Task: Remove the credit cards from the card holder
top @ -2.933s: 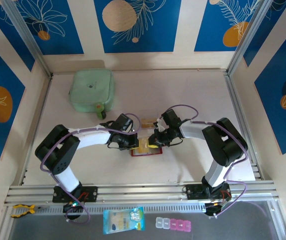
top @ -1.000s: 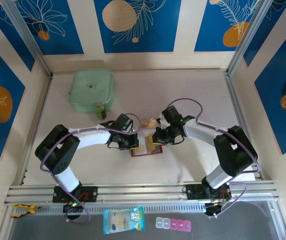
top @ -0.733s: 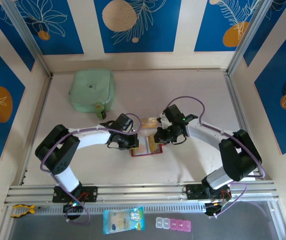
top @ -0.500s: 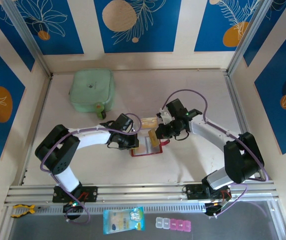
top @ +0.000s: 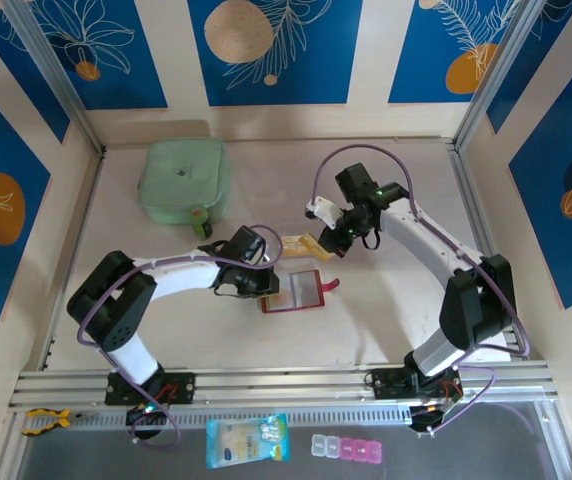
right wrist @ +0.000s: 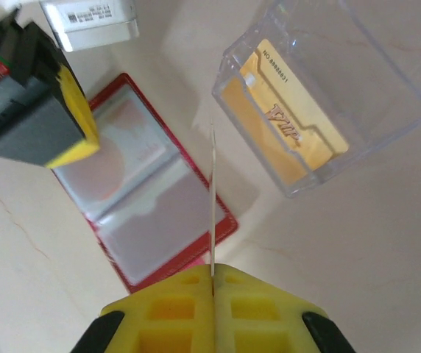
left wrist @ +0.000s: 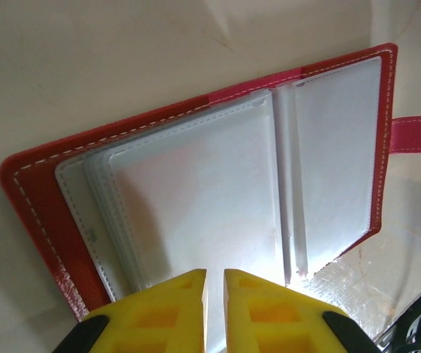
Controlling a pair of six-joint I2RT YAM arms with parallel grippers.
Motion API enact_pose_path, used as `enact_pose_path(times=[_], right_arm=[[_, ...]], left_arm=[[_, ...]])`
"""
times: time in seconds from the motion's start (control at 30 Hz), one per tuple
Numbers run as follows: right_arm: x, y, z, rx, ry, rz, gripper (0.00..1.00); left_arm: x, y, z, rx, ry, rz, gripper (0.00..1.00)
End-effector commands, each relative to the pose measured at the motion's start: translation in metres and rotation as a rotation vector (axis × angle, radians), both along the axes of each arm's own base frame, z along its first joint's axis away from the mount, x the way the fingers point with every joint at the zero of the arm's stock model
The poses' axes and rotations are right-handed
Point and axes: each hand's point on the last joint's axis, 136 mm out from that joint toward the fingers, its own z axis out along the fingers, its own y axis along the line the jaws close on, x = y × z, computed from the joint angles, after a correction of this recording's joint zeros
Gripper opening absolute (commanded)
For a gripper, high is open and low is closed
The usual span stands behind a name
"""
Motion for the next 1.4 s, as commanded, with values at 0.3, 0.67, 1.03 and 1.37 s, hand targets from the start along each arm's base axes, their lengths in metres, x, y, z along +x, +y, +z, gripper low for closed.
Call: enact_pose_path(times=[0.3, 0.67, 1.03, 1.37], right_arm=[[0.037, 0.017, -0.003, -0.125, -0.055, 0.319, 0.0], [0.059, 0.042, -0.022, -0.122, -0.044, 0.405, 0.0], [0.059, 0.038, -0.052, -0.165, 0.017, 0.427, 0.06], [0.059, 0.04, -0.036, -0.151, -0.008, 0.391, 0.14]], left_arm=[[0.009, 0.005, 0.032, -0.024, -0.078, 0.031, 0.19], [0.002, 0.025, 0.034, -0.007, -0.091, 0.077, 0.19], [0.0, 0.036, 0.031, 0.001, -0.084, 0.097, 0.19], [0.001, 0.035, 0.03, 0.001, -0.077, 0.094, 0.2]])
